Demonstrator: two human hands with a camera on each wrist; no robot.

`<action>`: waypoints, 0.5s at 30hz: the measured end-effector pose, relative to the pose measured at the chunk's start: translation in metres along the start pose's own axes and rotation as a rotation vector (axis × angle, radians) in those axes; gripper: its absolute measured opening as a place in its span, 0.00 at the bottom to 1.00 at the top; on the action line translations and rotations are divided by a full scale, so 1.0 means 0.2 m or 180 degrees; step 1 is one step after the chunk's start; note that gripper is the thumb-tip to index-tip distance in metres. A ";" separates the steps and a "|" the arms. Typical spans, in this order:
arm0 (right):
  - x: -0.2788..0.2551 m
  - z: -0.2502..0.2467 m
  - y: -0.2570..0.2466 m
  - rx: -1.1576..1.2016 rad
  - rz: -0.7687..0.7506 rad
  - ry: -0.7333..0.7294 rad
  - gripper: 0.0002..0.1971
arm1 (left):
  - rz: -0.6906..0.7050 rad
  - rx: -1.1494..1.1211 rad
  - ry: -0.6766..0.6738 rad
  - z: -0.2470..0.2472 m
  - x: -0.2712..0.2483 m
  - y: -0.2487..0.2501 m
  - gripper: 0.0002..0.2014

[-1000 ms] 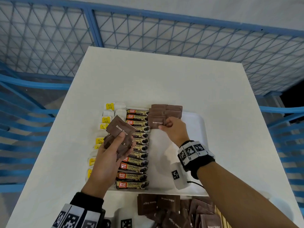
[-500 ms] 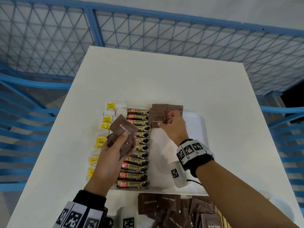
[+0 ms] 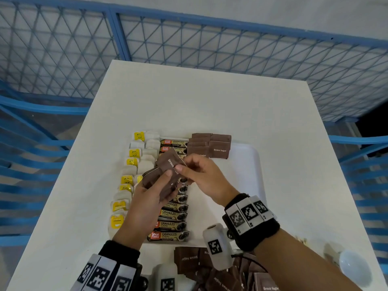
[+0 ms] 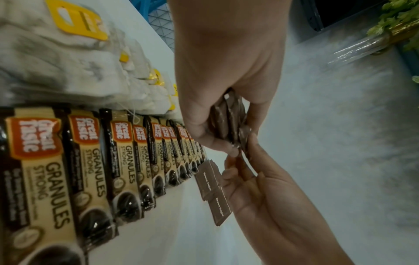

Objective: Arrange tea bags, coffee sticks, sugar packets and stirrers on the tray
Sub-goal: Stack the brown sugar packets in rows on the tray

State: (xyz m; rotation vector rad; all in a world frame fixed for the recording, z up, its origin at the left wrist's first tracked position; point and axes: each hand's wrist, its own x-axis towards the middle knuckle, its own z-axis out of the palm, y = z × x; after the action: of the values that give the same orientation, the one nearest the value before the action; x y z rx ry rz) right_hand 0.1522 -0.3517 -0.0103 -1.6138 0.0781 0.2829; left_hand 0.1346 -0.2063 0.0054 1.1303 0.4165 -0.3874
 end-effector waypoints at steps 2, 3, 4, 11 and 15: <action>0.00 -0.03 -0.01 0.0380 0.0149 -0.0015 0.04 | -0.0071 -0.0087 0.0036 0.00 0.00 0.00 0.06; 0.00 -0.04 -0.01 0.0498 0.0192 0.0002 0.03 | -0.0093 -0.0107 0.0040 0.00 0.00 0.01 0.06; 0.00 -0.07 -0.01 0.0552 0.0212 0.0047 0.03 | -0.0112 -0.0128 0.0032 -0.01 0.00 0.01 0.07; 0.05 -0.32 0.07 -0.0398 0.0354 0.0861 0.09 | -0.0232 -0.0087 -0.0123 -0.01 -0.01 0.02 0.09; 0.09 -0.48 0.15 -0.1221 0.0398 0.1179 0.09 | -0.0249 -0.0069 -0.0160 -0.01 0.00 0.01 0.11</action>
State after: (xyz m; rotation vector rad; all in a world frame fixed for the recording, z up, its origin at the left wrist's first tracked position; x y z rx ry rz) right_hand 0.1765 -0.4462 -0.0399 -2.0324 0.4313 0.0932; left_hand 0.1350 -0.2028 0.0072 1.0833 0.4208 -0.4777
